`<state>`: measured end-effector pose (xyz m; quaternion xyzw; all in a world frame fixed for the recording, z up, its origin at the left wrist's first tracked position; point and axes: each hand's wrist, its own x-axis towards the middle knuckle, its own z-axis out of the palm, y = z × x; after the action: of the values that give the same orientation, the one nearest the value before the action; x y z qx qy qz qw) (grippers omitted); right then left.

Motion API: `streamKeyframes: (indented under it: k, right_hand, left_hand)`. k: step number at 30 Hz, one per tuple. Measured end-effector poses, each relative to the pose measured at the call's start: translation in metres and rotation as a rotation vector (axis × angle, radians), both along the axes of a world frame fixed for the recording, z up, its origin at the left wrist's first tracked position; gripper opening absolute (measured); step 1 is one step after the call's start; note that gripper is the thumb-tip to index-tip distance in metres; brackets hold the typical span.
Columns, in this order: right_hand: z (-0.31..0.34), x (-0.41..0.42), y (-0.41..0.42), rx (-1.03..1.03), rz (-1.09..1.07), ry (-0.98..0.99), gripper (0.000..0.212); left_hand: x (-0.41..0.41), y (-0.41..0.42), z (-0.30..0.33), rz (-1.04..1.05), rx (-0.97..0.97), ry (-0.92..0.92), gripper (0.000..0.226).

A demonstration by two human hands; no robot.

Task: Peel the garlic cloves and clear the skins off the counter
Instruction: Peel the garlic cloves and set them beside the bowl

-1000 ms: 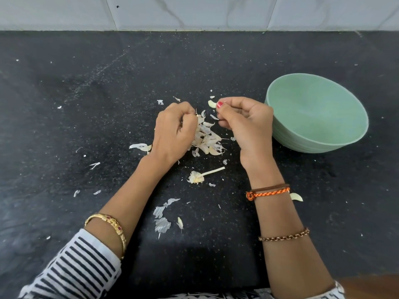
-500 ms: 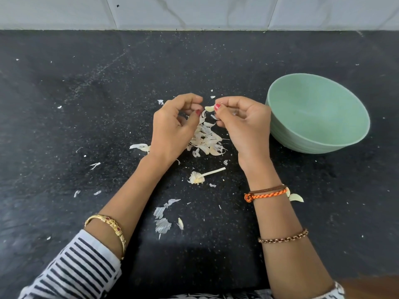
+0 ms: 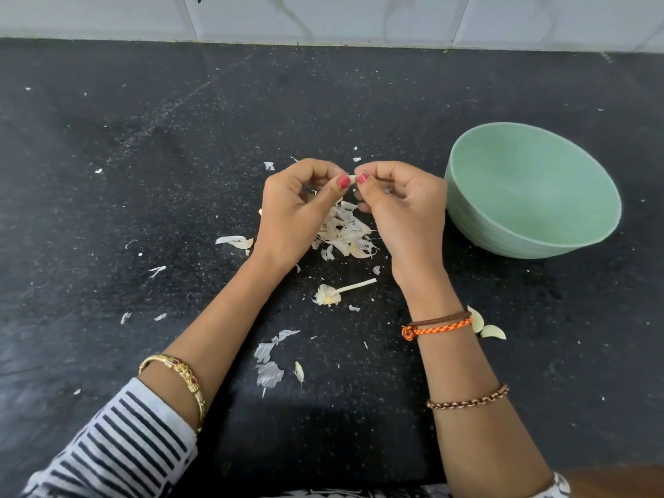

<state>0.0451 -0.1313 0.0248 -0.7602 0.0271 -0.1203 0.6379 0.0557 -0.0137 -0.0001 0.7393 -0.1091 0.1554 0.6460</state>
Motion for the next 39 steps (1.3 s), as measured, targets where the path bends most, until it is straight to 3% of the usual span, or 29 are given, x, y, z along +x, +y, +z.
streamKeyframes:
  k: [8,14,21,24,28,30,35,39]
  right_hand:
    - [-0.001,-0.001,0.002,-0.093,0.000,0.013,0.030]
    - [0.001,-0.003,-0.001,-0.100,0.019,-0.026,0.027]
    - [0.003,-0.002,-0.002,0.027,0.051,0.045,0.017]
    - [0.000,-0.001,0.001,-0.007,0.037,0.045,0.014]
    - [-0.003,-0.005,0.009,-0.216,0.034,-0.134,0.014]
    - [0.000,-0.005,0.009,-0.154,0.050,-0.111,0.015]
    - [0.008,-0.002,0.007,0.339,0.094,0.281,0.021]
    - [0.008,-0.003,0.007,0.211,0.051,0.183,0.024]
  left_hand:
    - [-0.001,0.000,0.001,0.047,-0.103,0.015,0.008]
    - [0.000,0.002,0.001,-0.036,-0.172,0.079,0.005]
    - [0.002,0.002,0.002,-0.095,-0.196,0.184,0.007]
    - [0.001,0.001,0.000,-0.068,-0.076,0.168,0.011]
    - [-0.002,-0.002,-0.003,0.049,0.235,0.068,0.021]
    - [-0.002,-0.005,-0.002,0.076,0.195,0.060,0.024]
    - [0.001,-0.008,-0.002,0.077,0.022,0.052,0.025]
    - [-0.003,-0.005,0.000,0.083,0.056,-0.058,0.021]
